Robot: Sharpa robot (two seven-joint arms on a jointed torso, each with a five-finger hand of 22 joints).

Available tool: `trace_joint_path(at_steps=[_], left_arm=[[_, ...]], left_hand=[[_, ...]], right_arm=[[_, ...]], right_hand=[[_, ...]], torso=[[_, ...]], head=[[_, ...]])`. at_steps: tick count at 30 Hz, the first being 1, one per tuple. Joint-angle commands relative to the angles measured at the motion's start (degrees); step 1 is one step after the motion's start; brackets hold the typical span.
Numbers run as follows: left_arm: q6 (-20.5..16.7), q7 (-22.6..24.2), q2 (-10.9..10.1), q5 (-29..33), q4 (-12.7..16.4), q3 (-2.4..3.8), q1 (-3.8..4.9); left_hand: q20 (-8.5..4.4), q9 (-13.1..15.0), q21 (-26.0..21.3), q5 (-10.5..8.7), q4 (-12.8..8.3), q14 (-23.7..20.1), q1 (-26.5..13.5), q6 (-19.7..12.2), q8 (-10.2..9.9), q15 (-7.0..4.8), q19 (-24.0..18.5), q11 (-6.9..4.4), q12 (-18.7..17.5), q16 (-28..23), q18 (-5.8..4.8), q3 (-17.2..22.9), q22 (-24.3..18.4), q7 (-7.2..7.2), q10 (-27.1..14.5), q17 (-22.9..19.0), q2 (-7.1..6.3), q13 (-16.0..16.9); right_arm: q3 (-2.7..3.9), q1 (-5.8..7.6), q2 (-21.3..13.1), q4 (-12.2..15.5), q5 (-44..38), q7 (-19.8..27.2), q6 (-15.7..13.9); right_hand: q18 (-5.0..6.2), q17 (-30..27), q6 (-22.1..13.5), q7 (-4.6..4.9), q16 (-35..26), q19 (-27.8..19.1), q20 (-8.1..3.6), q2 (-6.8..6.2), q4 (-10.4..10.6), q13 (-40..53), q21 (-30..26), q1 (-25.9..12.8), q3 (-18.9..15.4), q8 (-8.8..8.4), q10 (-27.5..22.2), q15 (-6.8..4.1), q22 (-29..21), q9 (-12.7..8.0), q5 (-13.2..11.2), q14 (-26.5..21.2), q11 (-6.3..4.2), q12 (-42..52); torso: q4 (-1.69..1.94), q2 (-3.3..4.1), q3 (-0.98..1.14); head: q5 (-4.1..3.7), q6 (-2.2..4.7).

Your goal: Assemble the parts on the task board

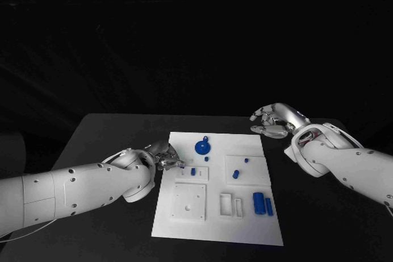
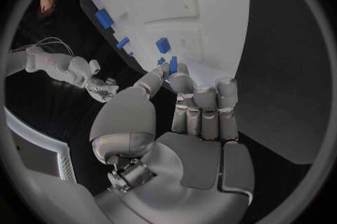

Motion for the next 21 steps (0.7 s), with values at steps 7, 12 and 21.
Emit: trace_joint_path(at_steps=[7, 12, 21], left_arm=[[3.88, -2.06, 0.61, -3.4, -0.48, 0.03, -0.15], [4.04, -2.07, 0.86, -4.39, -0.57, 0.03, -0.42], [4.12, -2.02, 1.17, -6.51, -0.76, 0.03, -0.75]], left_hand=[[-7.54, 0.41, -0.14, 4.86, -0.78, 1.85, 0.79, 1.74, 2.0, -2.51, 0.31, -1.3, 0.26, 0.01, -0.1, 1.05, 0.15, -1.21, 0.8, 0.1, 0.43, 0.1], [-7.54, 0.41, -0.16, 5.04, -0.83, 1.83, 0.79, 1.72, 2.06, -2.5, 0.29, -1.31, 0.27, 0.01, -0.11, 1.04, 0.16, -1.22, 0.78, 0.1, 0.46, 0.11], [-7.54, 0.42, -0.16, 5.22, -0.9, 1.82, 0.81, 1.72, 2.14, -2.5, 0.28, -1.33, 0.28, 0.02, -0.11, 1.02, 0.19, -1.24, 0.77, 0.11, 0.45, 0.11]], right_arm=[[0.04, 0.0, -0.03, 0.27, 0.05, 0.6, 0.07], [0.04, 0.0, -0.05, 0.37, 0.12, 0.58, 0.15], [0.04, 0.0, 0.01, 0.28, 0.33, 0.6, 0.3]], right_hand=[[5.69, 0.04, -0.42, 0.51, -0.35, -0.06, -0.39, -0.57, 0.29, -0.08, -0.34, -0.01, -0.07, -0.2, 0.15, 0.0, 0.88, -0.1, 0.41, 0.22, -0.12, 0.08], [5.69, 0.05, -0.4, 0.5, -0.35, -0.04, -0.4, -0.53, 0.29, -0.09, -0.34, 0.07, -0.04, -0.19, 0.16, -0.01, 0.88, -0.1, 0.52, 0.24, -0.13, 0.08], [5.69, 0.05, -0.39, 0.5, -0.35, -0.03, -0.4, -0.55, 0.29, -0.09, -0.33, 0.06, -0.06, -0.18, 0.17, -0.01, 0.88, -0.1, 0.54, 0.25, -0.13, 0.09]], torso=[[-0.04, 0.07, 0.04], [-0.03, 0.04, 0.02], [0.01, 0.02, 0.01]], head=[[0.01, -0.6], [-0.04, -0.71], [-0.04, -0.85]])
